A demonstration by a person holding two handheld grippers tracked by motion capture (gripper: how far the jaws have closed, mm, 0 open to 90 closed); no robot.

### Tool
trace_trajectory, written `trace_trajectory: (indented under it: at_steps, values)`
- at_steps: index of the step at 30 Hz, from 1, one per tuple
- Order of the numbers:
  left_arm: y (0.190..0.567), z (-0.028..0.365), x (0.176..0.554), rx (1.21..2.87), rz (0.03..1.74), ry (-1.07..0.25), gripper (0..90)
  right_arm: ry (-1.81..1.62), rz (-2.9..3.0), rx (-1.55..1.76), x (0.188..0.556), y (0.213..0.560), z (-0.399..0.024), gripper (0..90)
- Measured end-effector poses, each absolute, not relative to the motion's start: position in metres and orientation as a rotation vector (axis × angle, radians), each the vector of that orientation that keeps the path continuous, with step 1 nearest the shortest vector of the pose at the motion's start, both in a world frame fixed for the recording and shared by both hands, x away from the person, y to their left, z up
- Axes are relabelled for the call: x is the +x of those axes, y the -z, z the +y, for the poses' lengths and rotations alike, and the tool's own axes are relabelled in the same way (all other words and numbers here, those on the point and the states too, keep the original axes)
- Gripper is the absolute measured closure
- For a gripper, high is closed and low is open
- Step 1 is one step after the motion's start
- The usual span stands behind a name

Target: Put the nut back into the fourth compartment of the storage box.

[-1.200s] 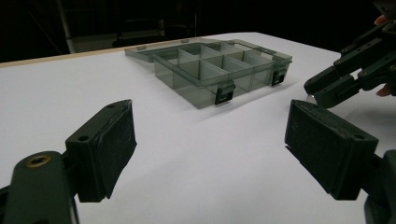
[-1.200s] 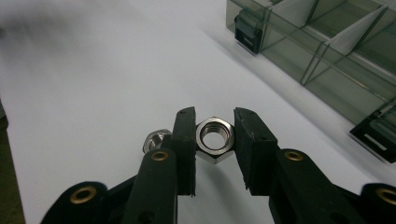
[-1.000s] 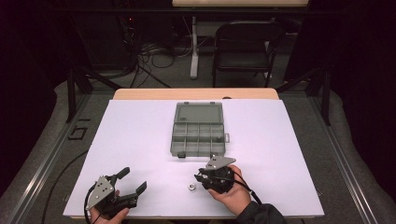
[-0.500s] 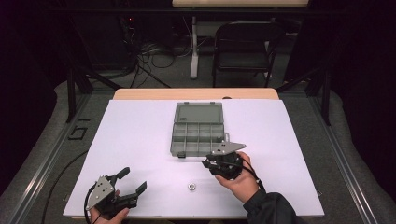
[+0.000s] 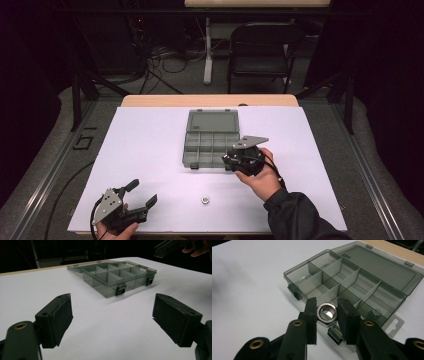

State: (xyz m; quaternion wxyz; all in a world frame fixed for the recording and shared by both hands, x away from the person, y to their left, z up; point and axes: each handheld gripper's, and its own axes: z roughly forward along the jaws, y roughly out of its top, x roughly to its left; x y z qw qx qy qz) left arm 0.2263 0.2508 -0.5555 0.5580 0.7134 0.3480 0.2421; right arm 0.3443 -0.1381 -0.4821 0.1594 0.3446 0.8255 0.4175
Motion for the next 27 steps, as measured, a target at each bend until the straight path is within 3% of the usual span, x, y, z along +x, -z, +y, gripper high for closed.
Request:
trace_trajectory:
  at_steps: [27]
  values:
    - [0.556, 0.251, 0.227, 1.679, 0.828, -0.568, 16.4, -1.127, 2.254, 1.160, 0.402, 0.487, -0.147, 70.2]
